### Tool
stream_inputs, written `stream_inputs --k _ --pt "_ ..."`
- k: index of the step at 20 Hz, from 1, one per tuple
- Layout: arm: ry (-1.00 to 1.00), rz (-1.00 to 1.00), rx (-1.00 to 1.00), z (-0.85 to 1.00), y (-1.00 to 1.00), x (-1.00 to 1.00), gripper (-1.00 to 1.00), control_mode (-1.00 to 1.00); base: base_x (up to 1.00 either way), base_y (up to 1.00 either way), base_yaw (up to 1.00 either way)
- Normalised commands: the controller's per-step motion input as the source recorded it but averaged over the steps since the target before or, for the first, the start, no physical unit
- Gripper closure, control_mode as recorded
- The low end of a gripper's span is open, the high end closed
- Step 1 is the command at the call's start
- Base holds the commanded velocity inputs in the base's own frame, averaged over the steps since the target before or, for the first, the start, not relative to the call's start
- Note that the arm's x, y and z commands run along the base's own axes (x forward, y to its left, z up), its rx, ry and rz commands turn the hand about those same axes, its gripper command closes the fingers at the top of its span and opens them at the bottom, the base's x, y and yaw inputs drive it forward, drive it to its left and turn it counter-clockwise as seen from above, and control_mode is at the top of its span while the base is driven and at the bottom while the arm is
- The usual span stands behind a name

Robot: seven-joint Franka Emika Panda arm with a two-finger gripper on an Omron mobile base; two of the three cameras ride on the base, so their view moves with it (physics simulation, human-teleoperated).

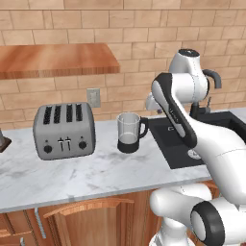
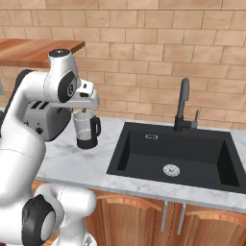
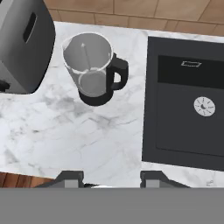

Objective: Turn on the sink faucet and place the jug under the water for a few seconds to fill it up.

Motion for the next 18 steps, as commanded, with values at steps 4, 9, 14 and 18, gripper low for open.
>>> stream_inputs --k 4,9,14,18 --pt "-0.04 0.02 -0.01 0.00 0.00 -0.34 -1.00 -1.00 0.00 0.00 0.00" --pt "-0.09 0.01 0.00 0.00 0.00 -0.40 -1.00 -1.00 0.00 0.00 0.00" --pt "0.00 0.00 0.00 0.00 0.00 0.00 -1.00 -1.00 0.00 0.00 0.00" --pt "0.00 0.00 0.00 0.00 0.00 0.00 -1.00 -1.00 0.00 0.00 0.00"
